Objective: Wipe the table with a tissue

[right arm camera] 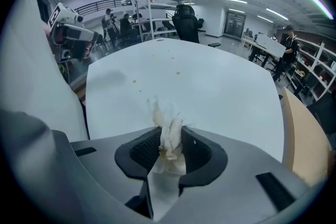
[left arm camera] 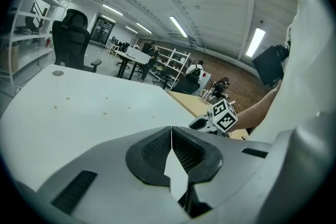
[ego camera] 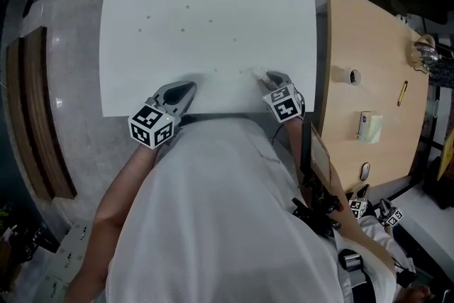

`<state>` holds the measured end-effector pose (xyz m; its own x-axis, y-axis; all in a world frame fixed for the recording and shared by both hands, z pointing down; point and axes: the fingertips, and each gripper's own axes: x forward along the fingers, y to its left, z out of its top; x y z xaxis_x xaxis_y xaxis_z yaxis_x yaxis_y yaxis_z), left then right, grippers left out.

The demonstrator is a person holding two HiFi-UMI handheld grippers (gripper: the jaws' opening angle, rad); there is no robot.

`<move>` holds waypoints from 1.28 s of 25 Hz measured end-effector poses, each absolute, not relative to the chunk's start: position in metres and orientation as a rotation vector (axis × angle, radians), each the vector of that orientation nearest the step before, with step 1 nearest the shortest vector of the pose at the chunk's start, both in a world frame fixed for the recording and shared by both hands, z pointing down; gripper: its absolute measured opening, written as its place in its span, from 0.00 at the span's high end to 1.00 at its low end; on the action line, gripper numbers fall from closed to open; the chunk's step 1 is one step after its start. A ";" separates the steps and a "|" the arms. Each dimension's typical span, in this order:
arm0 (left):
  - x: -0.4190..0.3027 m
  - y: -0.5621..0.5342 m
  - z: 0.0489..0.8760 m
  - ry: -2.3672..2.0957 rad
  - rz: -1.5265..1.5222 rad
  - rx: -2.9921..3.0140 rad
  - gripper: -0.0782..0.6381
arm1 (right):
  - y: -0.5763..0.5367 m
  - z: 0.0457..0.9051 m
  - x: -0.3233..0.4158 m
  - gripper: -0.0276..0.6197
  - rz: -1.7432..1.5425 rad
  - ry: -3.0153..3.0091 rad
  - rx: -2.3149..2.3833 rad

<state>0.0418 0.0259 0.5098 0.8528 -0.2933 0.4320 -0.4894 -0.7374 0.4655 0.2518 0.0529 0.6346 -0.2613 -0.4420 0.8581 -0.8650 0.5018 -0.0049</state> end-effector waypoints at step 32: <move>-0.017 0.024 0.518 -0.500 0.447 2.460 0.88 | 0.033 0.638 0.235 0.78 0.857 -1.620 1.575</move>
<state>-0.0170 0.0236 0.5185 0.8733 -0.2485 0.4191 -0.4442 -0.7595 0.4753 0.2354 0.0334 0.6380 -0.0058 -0.5289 0.8486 -0.9992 0.0375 0.0165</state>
